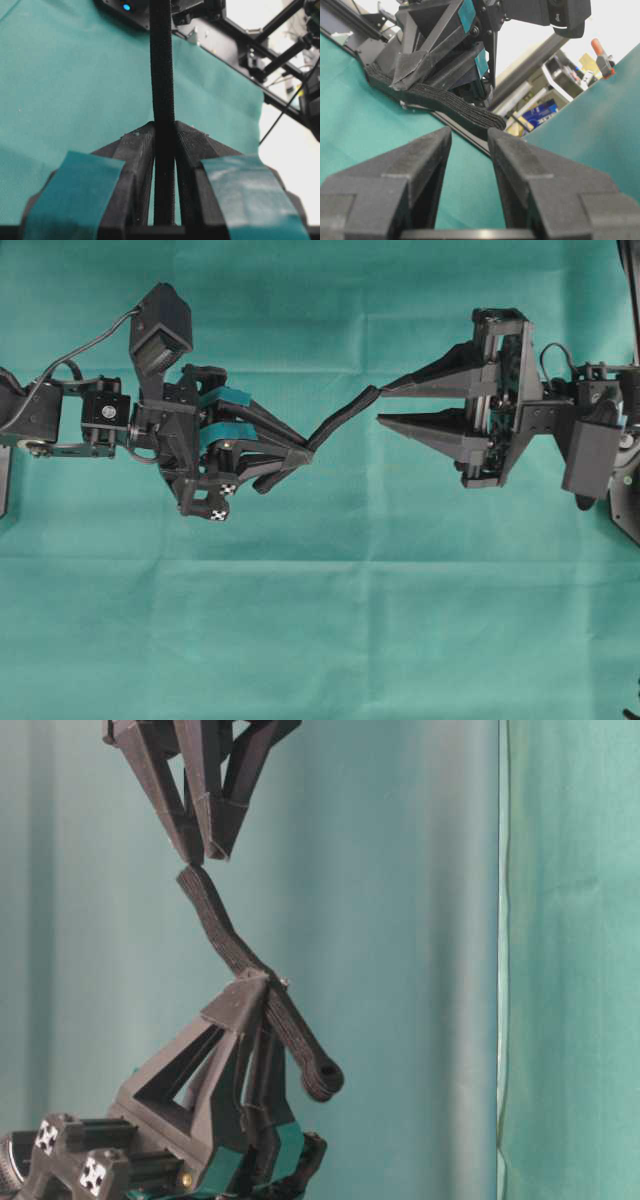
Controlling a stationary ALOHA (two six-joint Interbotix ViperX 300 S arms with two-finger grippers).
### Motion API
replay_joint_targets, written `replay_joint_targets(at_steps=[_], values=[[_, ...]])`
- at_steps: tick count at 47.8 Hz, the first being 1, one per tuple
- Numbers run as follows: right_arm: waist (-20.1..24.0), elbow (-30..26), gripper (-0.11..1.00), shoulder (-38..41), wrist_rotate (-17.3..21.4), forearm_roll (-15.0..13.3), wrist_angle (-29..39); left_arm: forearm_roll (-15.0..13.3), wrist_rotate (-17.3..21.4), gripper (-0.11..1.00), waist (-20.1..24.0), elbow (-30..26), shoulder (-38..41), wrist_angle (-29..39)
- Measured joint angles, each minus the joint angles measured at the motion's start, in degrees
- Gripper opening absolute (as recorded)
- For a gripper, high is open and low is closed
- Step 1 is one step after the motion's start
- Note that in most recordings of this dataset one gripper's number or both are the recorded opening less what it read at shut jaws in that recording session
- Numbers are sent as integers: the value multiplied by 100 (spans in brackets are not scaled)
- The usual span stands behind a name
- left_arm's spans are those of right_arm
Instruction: Peel off the Velcro with your right arm.
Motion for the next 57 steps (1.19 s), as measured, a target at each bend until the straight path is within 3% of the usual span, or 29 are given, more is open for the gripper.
replay_joint_targets(at_steps=[57], values=[[-62, -26, 6, 114, 0, 0, -35, 0, 0, 10, 9, 53, 0, -88]])
